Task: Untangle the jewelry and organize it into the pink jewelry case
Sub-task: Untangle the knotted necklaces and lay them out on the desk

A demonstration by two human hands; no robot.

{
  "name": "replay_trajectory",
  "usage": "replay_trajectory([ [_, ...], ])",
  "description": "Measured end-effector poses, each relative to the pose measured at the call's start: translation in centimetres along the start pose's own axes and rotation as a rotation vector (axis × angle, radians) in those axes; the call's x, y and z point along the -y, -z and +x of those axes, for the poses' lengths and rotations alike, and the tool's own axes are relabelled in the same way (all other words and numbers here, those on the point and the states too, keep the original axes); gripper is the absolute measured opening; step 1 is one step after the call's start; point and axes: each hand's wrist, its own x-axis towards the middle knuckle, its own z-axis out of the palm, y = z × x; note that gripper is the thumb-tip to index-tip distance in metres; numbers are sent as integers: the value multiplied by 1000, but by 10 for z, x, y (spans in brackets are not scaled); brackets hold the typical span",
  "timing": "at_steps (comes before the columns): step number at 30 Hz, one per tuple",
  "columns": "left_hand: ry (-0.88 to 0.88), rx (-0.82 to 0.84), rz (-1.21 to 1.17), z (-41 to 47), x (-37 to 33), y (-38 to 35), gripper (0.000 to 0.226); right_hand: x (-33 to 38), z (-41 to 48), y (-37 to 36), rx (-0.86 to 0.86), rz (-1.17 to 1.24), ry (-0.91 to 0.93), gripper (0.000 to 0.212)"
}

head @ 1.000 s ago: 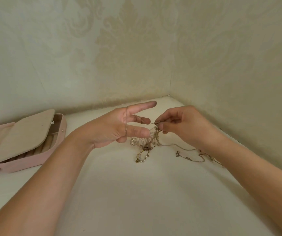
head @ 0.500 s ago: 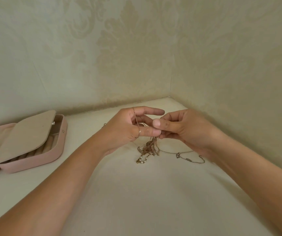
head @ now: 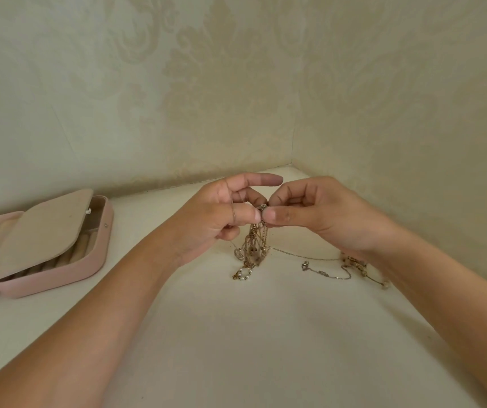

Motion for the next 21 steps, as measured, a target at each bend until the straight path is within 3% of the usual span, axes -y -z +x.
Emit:
replay_trajectory([
  [3, 28, -10, -70, 0, -3, -2, 41, 3, -1, 2, -111, 6, 59, 9],
  [7, 22, 56, -77, -1, -5, -4, 41, 2, 0, 0, -172, -31, 101, 22],
  [11, 44, 17, -81, -1, -4, -5, 41, -5, 3, -7, -339, -416, 180, 13],
  [14, 87, -77, 56, 1, 0, -10, 37, -9, 4, -10, -414, -699, 179, 8],
  [18, 90, -254, 323, 2, 5, -10, 15, -10, 3, -5, -366, -535, 48, 5],
  [21, 50, -314, 334, 2, 7, -6, 6, -8, 1, 1, -275, -270, -104, 4],
])
